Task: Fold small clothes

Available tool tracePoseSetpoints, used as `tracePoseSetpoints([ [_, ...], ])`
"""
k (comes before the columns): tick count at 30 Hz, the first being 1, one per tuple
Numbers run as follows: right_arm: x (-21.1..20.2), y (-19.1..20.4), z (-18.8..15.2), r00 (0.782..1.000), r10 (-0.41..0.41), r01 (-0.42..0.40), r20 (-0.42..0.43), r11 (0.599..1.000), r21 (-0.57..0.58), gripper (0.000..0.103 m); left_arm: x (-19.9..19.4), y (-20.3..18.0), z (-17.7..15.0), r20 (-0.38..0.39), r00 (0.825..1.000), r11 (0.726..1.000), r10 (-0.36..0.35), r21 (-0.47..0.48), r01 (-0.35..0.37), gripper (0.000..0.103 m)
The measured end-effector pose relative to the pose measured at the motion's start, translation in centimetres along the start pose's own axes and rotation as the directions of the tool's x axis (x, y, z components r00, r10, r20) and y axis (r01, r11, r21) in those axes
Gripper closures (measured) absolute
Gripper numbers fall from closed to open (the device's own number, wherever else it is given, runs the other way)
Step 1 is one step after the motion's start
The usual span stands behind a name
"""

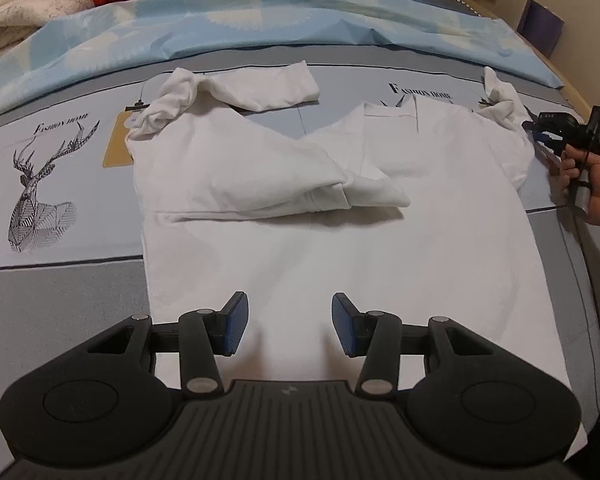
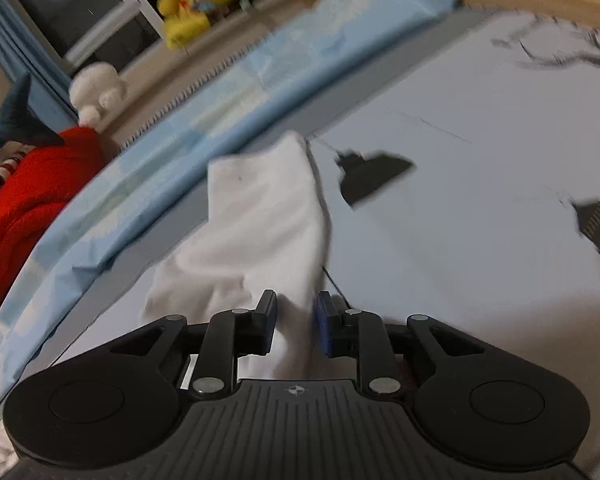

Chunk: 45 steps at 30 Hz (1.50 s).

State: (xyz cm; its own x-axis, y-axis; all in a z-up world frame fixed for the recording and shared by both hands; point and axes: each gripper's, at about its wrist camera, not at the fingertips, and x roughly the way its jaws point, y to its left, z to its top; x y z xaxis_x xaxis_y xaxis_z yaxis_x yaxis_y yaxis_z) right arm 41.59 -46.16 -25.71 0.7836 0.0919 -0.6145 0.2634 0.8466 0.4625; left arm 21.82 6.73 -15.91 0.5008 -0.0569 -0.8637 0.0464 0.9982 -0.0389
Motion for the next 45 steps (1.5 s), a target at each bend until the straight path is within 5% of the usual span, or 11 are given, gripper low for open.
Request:
tracePoseSetpoints([
  [5,-1.7,-0.1,1.3,0.986,-0.064,0.072,0.152,0.996,-0.047,0.101,0.2,-0.2,0.8,0.009,1.0,1.0,0.012,0.007,-0.013,0.052],
  [8,-6.5,-2.8,3.2,0.827,-0.401,0.397,0.395,0.913,0.096,0.101,0.0,-0.3,1.0,0.014,1.0,1.0,0.011,0.0,-0.011,0.052],
  [10,-7.8,-6.3,3.6,0.777,-0.528,0.483,0.344,0.849,0.212,0.101,-0.3,-0.6,0.9,0.021,1.0,1.0,0.002,0.008,-0.002,0.052],
  [20,-9.4,-19.4,4.9,0.951,-0.224,0.127,0.214,0.911,0.392,0.067,-0.3,-2.7,0.5,0.012,1.0,0.998,0.002,0.058,-0.003,0.052],
  [31,-3.6,-17.6,10.2,0.98,-0.164,0.148,0.115,0.98,0.134,0.066,0.8,-3.4,0.0,-0.022,0.999,0.994,0.041,0.099,-0.038,0.052],
  [34,-2.6,-15.4,11.5,0.973,-0.222,0.227,0.07,0.972,-0.063,0.102,1.0,-3.7,0.1,-0.019,0.999,0.993,0.045,0.114,-0.043,0.052],
  [36,-5.1,-15.5,12.0,0.949,-0.24,0.244,0.206,0.97,0.003,0.101,1.0,-3.6,0.3,-0.023,0.999,0.994,0.044,0.101,-0.041,0.052],
  [38,-9.9,-16.8,10.9,0.834,-0.33,0.258,0.443,0.942,0.215,0.101,0.8,-3.5,0.5,-0.015,0.999,0.995,0.038,0.092,-0.037,0.052],
  [40,-11.8,-18.5,9.0,0.712,-0.564,0.415,0.42,0.819,0.396,0.101,0.6,-3.6,0.6,-0.007,1.0,0.995,0.031,0.091,-0.03,0.052],
  [42,-11.3,-22.0,7.5,0.719,-0.658,0.492,0.223,0.708,0.506,0.1,0.3,-3.8,0.7,-0.002,1.0,0.995,0.02,0.095,-0.02,0.052],
  [45,-12.4,-24.0,6.3,0.76,-0.605,0.43,0.237,0.742,0.514,0.103,-0.3,-4.0,0.5,0.007,1.0,0.995,0.007,0.101,-0.007,0.052],
])
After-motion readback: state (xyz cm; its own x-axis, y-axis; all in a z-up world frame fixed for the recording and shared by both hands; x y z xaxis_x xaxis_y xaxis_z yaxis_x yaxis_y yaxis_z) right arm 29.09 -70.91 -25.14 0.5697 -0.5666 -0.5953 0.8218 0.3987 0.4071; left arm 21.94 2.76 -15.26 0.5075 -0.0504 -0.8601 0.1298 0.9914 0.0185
